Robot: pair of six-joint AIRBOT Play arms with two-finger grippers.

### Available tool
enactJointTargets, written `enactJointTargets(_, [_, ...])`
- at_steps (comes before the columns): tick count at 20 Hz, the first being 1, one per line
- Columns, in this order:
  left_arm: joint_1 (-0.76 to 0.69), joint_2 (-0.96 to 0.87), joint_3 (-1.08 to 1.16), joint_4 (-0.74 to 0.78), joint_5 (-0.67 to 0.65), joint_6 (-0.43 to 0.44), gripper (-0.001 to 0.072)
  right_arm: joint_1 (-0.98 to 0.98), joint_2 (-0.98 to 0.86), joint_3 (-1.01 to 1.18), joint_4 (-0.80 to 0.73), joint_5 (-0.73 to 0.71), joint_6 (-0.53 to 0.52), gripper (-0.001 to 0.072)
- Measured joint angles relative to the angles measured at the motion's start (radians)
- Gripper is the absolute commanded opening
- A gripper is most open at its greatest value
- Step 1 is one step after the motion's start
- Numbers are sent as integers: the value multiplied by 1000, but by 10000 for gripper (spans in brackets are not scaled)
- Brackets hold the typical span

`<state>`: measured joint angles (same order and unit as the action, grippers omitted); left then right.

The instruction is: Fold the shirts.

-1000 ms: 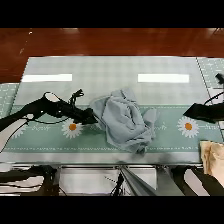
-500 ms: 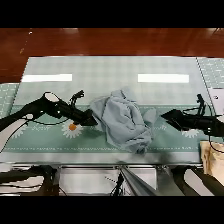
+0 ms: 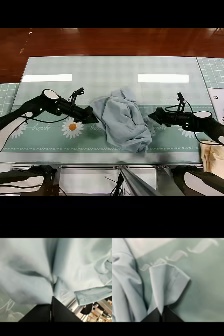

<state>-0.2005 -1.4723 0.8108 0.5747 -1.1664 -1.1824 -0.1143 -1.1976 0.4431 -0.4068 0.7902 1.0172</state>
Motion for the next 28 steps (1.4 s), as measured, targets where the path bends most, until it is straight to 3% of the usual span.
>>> enactJointTargets(8, [43,153,296,2,-8,-11,22,-86,211,285,-32,96,5,14])
enactJointTargets(17, [191,478,815,0,15,-14,22,-167,432,760,-130,161,160,13])
enactJointTargets(24, [291,667,946,146,30,-20,22,-172,463,1104,-428,231,339,13])
enactJointTargets(28, [312,739,959,314,19,-95,23,-172,466,1259,-618,248,400,13])
